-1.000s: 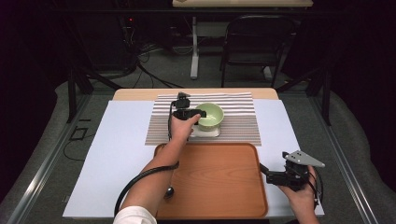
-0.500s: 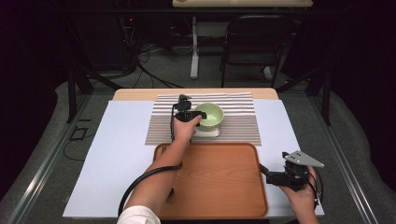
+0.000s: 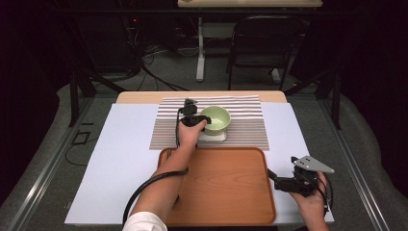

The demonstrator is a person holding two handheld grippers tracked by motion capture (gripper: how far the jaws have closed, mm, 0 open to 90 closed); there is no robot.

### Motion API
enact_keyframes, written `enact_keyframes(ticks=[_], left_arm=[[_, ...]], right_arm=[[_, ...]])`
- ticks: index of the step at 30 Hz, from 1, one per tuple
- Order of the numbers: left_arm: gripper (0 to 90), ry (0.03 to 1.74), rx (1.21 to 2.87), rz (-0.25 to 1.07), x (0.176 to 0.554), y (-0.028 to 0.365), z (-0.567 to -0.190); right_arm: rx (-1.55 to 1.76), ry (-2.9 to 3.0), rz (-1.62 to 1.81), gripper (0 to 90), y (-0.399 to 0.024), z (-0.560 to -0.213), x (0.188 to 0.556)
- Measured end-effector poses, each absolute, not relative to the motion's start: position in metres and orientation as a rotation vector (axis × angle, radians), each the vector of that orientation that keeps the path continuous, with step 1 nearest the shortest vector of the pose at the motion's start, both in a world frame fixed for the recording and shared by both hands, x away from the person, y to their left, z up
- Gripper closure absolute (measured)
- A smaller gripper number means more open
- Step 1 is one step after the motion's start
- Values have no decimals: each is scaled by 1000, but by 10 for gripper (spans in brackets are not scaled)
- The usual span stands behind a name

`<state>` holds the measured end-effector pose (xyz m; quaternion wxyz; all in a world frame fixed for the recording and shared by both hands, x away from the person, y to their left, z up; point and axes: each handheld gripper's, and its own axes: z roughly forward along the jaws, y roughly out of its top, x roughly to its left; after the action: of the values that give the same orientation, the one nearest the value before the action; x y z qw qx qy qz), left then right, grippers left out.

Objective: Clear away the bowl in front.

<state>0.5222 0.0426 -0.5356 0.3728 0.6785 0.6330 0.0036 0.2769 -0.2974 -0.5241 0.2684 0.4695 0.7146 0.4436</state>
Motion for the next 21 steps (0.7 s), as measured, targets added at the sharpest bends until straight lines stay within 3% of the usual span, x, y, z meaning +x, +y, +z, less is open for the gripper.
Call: enact_keyframes(ticks=[7, 21], left_arm=[[506, 1650, 1735, -11, 523, 43, -539], [714, 1683, 1675, 12, 522, 45, -539]], right_arm=[[1266, 1936, 1198, 0, -297, -525, 277], [1258, 1935, 1202, 0, -296, -527, 277]])
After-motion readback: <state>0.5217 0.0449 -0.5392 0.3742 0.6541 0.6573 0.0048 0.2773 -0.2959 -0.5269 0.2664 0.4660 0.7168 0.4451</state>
